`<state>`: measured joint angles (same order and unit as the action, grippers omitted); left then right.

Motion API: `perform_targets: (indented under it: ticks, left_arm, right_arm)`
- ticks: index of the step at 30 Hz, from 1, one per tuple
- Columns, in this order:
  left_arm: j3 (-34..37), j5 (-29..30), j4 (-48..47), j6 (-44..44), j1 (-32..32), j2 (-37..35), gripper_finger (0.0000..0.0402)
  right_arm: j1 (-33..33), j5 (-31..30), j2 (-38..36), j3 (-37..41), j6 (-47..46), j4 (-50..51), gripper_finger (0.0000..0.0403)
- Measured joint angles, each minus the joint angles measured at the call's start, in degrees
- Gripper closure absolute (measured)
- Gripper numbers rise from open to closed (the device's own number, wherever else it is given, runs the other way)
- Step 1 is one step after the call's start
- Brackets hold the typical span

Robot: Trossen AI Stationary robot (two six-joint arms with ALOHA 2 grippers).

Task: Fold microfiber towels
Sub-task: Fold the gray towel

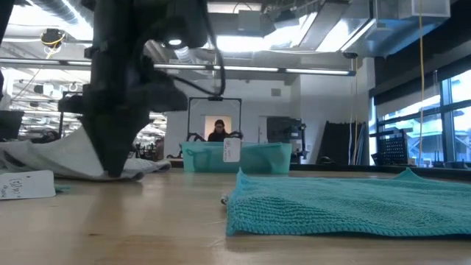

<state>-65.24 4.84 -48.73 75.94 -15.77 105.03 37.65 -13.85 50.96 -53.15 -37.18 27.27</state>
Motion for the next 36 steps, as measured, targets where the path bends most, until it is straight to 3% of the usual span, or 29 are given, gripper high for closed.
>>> perform_targets:
  ticks: [7,23,36]
  left_arm:
    - [-6.36,2.10,-1.45,-3.62,0.00,-0.07,0.0401]
    - [-28.64,15.94,-20.26,-6.21,-2.79,-0.22,0.0401]
    - [-37.34,17.23,-23.86,-7.45,-4.91,-0.28,0.0401]
  right_arm:
    - [0.02,0.00,0.00,0.00,-0.01,0.00,0.0270]
    - [0.01,0.00,0.00,0.00,-0.01,0.00,0.0270]
    - [0.02,0.00,0.00,0.00,-0.01,0.00,0.0269]
